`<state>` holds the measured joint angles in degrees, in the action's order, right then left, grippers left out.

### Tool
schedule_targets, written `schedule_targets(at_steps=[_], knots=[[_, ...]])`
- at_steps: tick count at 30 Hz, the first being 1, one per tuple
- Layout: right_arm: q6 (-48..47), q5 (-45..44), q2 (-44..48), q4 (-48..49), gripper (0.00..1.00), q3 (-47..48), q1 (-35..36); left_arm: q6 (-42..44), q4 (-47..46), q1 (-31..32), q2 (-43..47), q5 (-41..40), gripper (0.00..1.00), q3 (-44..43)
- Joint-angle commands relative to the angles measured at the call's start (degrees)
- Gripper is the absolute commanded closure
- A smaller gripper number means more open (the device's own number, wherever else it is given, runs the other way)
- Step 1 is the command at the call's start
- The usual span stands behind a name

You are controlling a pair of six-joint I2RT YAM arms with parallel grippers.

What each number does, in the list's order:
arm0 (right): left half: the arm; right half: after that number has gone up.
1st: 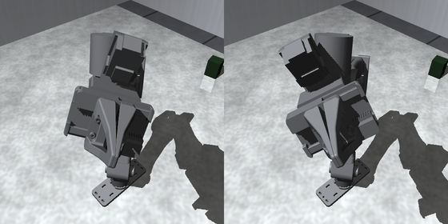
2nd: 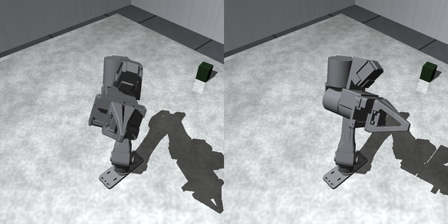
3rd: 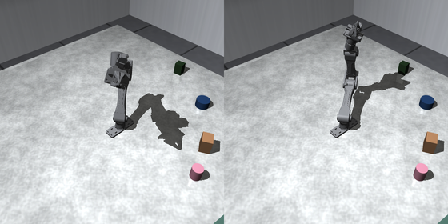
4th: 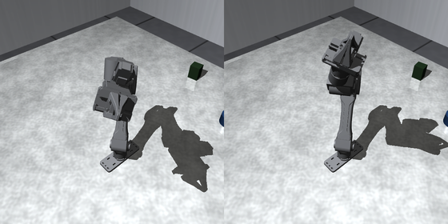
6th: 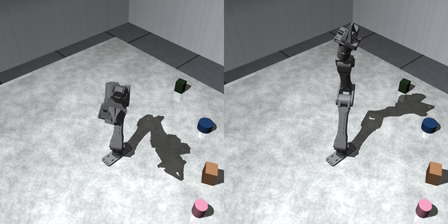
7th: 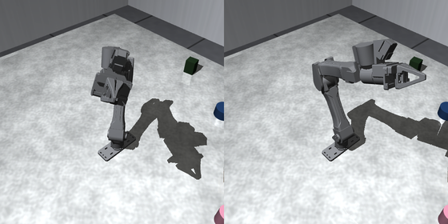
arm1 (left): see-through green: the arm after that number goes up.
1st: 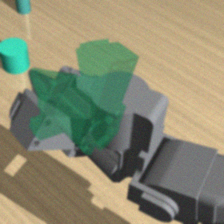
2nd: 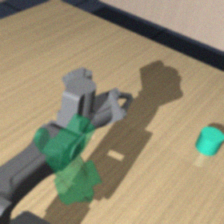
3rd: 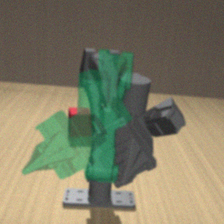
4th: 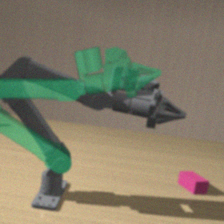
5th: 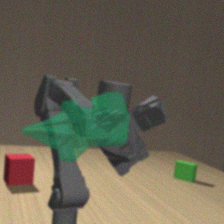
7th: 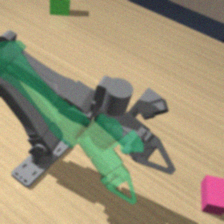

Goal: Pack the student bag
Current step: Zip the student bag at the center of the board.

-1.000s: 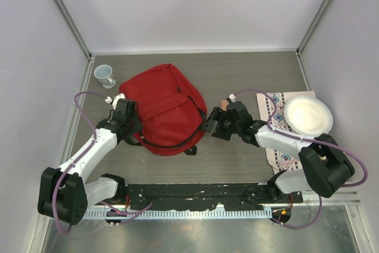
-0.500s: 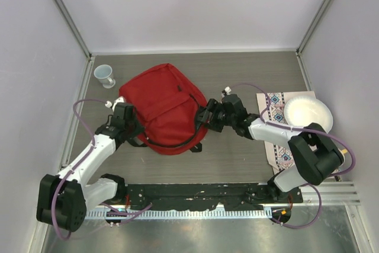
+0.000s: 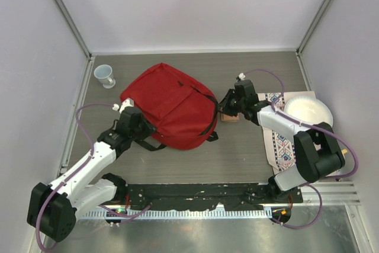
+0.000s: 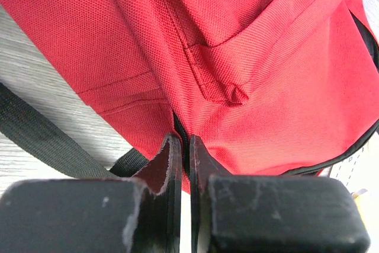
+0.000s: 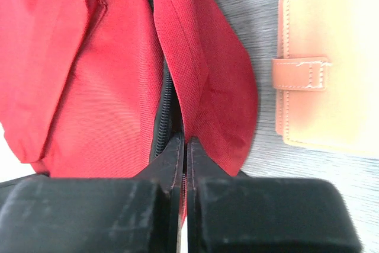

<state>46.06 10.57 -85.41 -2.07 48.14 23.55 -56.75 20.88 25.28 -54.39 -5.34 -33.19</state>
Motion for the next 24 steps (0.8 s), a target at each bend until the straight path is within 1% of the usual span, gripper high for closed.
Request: schedule_targets(at_steps=[1, 4, 5, 6, 7, 8, 10, 11, 13, 15, 16, 17, 18, 19, 22, 23, 24], knots=[[-10.8, -5.9, 0.9, -10.9, 0.99, 5.4, 0.4, -2.6, -3.5, 2.3, -1.2, -2.1, 1.0, -0.6], [-13.5, -10.3, 3.7, -14.3, 0.99, 5.5, 0.4, -2.5, -4.3, 2.3, -2.6, -2.1, 1.0, -0.6], [-13.7, -10.3, 4.5, -14.7, 0.96, 5.6, 0.4, -2.4, -4.6, 2.3, -2.6, -2.0, 1.0, -0.6], [-14.1, -10.2, 4.9, -14.8, 0.9, 5.7, 0.4, -2.4, -5.0, 2.3, -2.8, -1.7, 1.0, -0.4], [-14.1, -9.6, 5.1, -14.9, 0.71, 6.0, 0.4, -2.4, -5.4, 2.4, -2.7, -1.6, 1.0, -0.3], [-14.1, -9.9, 5.5, -15.8, 0.61, 6.3, 0.4, -2.4, -5.5, 2.4, -2.7, -1.5, 1.0, -0.2], [-14.6, -12.3, 6.8, -17.2, 0.49, 7.1, 0.4, -2.3, -5.6, 2.4, -2.2, -1.5, 1.0, 0.2], [-14.9, -14.2, 7.8, -17.9, 0.47, 7.1, 0.4, -2.4, -5.6, 2.4, -1.9, -1.5, 1.0, 0.4], [-15.8, -15.4, 11.8, -18.5, 0.42, 7.1, 0.4, -2.5, -5.7, 2.4, -0.6, -1.5, 0.89, 1.3], [-16.5, -14.0, 15.4, -18.7, 0.4, 7.3, 0.4, -2.9, -5.8, 2.4, 0.4, -1.7, 0.8, 2.6], [-16.4, -12.3, 16.2, -18.4, 0.39, 7.3, 0.5, -3.0, -5.9, 2.4, 1.6, -2.0, 0.7, 3.0], [-16.1, -9.9, 16.8, -17.4, 0.39, 7.3, 0.6, -3.0, -5.7, 2.4, 2.0, -2.4, 0.66, 3.4], [-15.7, -5.5, 17.4, -16.8, 0.39, 7.4, 0.8, -3.1, -5.4, 2.4, 2.5, -2.7, 0.61, 4.1], [-15.1, -4.6, 18.0, -16.4, 0.39, 7.3, 2.2, -3.0, -4.4, 2.4, 3.0, -3.3, 0.49, 4.1], [-13.0, -4.0, 18.6, -13.9, 0.39, 6.5, 6.3, -2.4, -1.5, 2.4, 4.4, -5.1, 0.39, 4.2], [-12.0, -3.7, 18.4, -12.2, 0.39, 6.3, 9.6, -2.3, -1.0, 2.4, 5.3, -6.0, 0.37, 4.1], [-11.4, -3.5, 17.9, -11.0, 0.39, 5.8, 11.1, -2.1, -0.7, 2.4, 5.6, -6.9, 0.31, 4.3]])
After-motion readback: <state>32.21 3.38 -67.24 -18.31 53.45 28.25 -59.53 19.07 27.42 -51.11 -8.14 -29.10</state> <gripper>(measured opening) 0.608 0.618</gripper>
